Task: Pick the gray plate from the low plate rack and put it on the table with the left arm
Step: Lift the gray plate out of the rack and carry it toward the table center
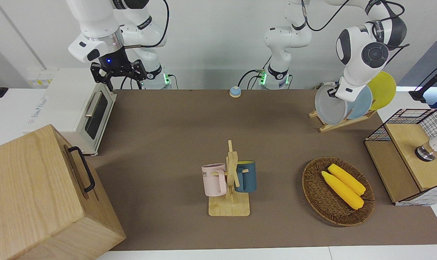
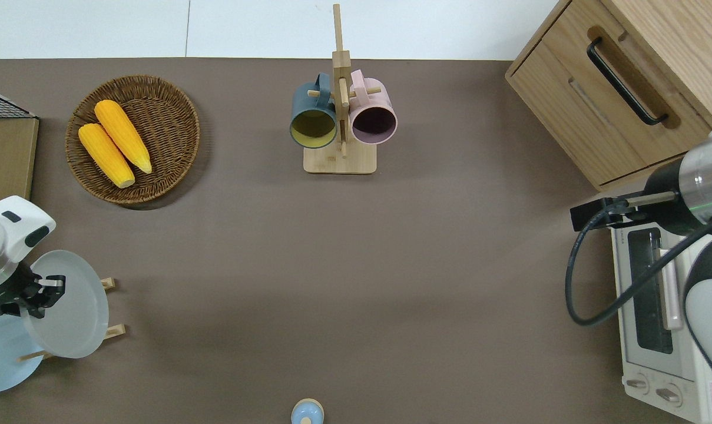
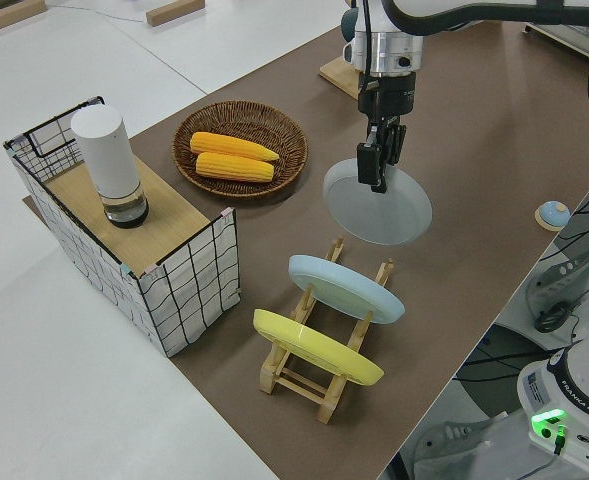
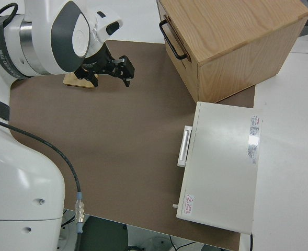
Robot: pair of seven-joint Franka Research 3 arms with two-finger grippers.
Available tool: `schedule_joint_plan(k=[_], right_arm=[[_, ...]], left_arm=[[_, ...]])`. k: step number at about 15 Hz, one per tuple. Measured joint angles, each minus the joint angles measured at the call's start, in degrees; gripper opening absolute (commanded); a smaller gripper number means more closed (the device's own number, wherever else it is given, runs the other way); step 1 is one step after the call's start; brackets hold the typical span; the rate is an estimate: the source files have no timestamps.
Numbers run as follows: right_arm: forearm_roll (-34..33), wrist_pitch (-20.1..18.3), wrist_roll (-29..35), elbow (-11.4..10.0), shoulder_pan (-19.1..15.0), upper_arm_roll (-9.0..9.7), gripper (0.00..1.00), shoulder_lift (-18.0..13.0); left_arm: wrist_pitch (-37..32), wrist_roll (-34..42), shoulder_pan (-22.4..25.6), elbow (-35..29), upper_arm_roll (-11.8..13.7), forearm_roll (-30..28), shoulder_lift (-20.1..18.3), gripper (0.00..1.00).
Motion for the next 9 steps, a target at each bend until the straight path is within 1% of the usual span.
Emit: schedule_joint_plan(k=[2, 4, 6, 8, 9], right_arm=[[0.0, 0.0, 0.0, 0.0, 0.0, 0.00, 0.983, 0.0], [0.0, 0.0, 0.0, 0.0, 0.0, 0.00, 0.983, 0.0], [0.0, 0.0, 0.0, 0.0, 0.0, 0.00, 0.983, 0.0], [0.0, 0.0, 0.0, 0.0, 0.0, 0.00, 0.983, 0.0], [0.0, 0.0, 0.0, 0.0, 0.0, 0.00, 0.983, 0.0]], left_arm=[[-0.2, 0.0, 0.0, 0.1, -0.1, -3.3, -0.1, 0.00], [-0.3, 0.0, 0.0, 0.1, -0.1, -9.0, -0.1, 0.00], [0.1, 0.0, 0.0, 0.1, -0.3, -16.1, -0.1, 0.00], [2.1, 0.1, 0.0, -0.3, -0.4, -22.3, 0.0, 0.00], [3.8, 0.1, 0.0, -1.2, -1.1, -24.8, 0.1, 0.00]])
